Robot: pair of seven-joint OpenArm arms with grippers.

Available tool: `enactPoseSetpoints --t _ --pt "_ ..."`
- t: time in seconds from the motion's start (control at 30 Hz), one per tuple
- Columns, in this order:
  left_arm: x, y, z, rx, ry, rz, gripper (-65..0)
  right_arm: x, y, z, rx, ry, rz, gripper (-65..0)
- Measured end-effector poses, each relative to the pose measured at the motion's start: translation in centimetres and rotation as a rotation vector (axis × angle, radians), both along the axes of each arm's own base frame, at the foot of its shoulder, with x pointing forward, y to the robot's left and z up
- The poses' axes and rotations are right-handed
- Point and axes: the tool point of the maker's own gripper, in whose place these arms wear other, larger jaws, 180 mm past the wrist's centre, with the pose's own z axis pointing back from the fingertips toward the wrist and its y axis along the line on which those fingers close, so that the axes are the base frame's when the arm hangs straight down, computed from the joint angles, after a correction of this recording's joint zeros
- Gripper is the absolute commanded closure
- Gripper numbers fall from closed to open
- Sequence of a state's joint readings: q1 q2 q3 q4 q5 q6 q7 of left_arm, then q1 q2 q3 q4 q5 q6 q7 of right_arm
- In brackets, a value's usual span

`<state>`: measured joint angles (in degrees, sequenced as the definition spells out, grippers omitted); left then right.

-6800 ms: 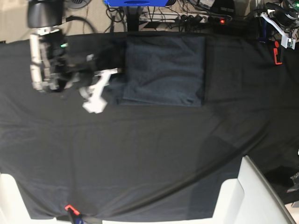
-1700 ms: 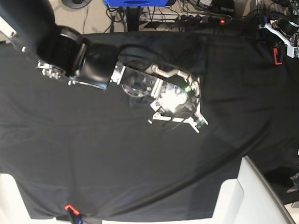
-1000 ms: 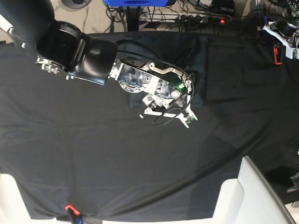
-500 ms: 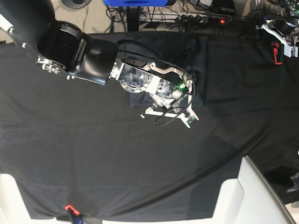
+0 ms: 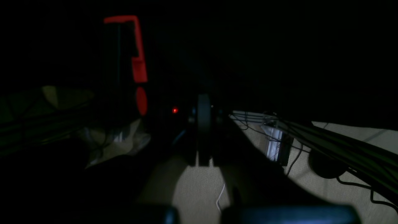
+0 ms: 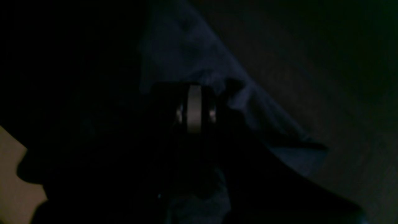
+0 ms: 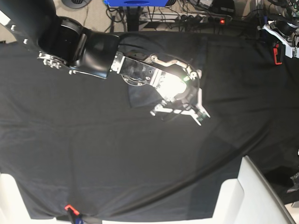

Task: Fold the T-shirt properly
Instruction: 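Press the stacked fold flat with the right gripper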

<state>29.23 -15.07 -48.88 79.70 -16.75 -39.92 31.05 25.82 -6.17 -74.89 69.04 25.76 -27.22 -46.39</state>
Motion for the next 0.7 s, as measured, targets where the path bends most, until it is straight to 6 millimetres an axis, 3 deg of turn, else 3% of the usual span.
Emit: enactPoseSetpoints --t 0.23,0.7 --pt "0.0 0.0 0.0 0.0 0.0 0.0 0.0 0.0 1.9 2.2 0.085 -0.048 0.029 -0.8" --pt "0.0 0.0 0.0 0.0 0.0 0.0 0.0 -0.2 3.8 3.1 0.215 -0.039 0.02 -0.9"
